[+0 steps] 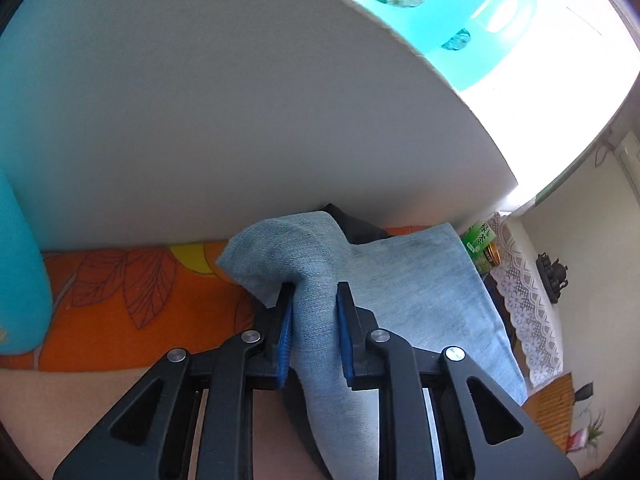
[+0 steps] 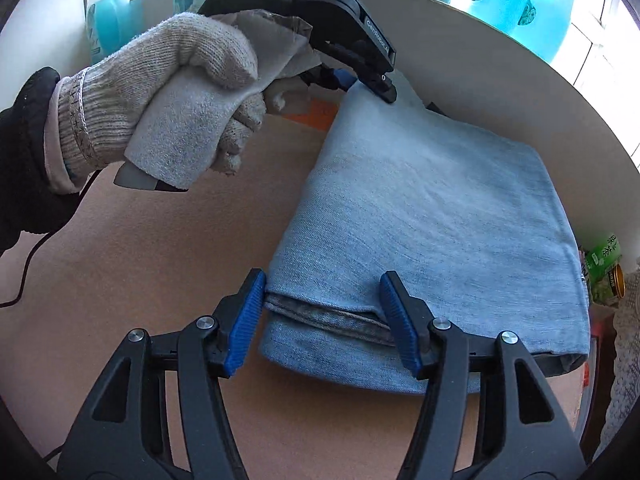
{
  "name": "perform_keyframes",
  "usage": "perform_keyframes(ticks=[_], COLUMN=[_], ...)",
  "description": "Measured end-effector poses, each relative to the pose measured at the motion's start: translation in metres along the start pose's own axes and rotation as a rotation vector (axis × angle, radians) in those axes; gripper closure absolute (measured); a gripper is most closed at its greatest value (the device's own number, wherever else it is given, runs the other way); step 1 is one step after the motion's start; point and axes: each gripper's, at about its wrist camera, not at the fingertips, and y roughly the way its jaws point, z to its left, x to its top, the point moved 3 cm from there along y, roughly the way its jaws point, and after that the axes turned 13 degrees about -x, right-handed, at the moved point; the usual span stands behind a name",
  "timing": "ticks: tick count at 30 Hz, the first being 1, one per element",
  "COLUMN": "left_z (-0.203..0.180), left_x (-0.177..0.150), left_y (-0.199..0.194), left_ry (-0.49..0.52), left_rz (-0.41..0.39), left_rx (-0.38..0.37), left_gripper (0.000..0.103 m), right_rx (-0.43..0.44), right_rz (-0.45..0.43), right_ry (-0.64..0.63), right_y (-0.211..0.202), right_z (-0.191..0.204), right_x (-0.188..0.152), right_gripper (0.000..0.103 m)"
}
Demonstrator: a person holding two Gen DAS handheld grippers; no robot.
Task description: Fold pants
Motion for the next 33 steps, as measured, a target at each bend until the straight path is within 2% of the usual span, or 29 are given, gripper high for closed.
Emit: perform_keyframes(ticks=[3, 6, 8, 10, 15, 20, 22, 27, 30, 33], left_z=[-0.023, -0.004, 0.004, 0.008, -0.004, -0.033, -0.045, -0.092, -0.118, -0.138], left_x=[0.005, 0.002, -0.002, -0.002, -0.003, -0.015, -0.021, -0.048, -0.066, -0.086], left_y=[0.0, 0.008, 0.01, 0.005, -0.017, -0.053, -0.073, -0.107, -0.125, -0.138], left_ry=[0.145, 0.132, 0.127, 0.115, 0.137, 0.178, 0.2, 0.289, 0.337, 0.358], left_rz=[-0.015, 0.021, 0.034, 0.023, 0.004, -0.011, -0.028, -0.051, -0.069, -0.073], left_rx=[0.043, 0.121, 0.145, 0.174, 0.22, 0.209, 0.216, 0.202, 0.202, 0.185], left_gripper=[0.088, 0.088, 0.083, 0.072, 0.07, 0.068, 0.056, 0.053, 0.043, 0.04], right_rx=[0.032, 0.084, 0.11, 0.086, 0.067, 0.033, 0.016, -0.038, -0.052, -0.087], right_rz=[0.001, -0.017, -0.031, -0.057, -0.069, -0.083, -0.091, -0.114, -0.119, -0.117], right_ry=[0.009, 0.039, 0.089, 0.127, 0.268, 0.337, 0.348, 0.378, 0.415, 0.456], right_y=[0.002, -0.006, -0.015, -0.024, -0.035, -0.054, -0.063, -0.089, -0.107, -0.117], right_z=[-0.003, -0.011, -0.024, -0.039, -0.082, -0.099, -0.101, -0.102, -0.108, -0.113], right_x=[-0.002, -0.004, -0.006, -0.007, -0.019, -0.037, -0.042, -0.056, -0.073, -0.086], right_gripper=[0.042, 0.042, 0.042, 0.042, 0.042, 0.042, 0.042, 0.042, 0.04, 0.036])
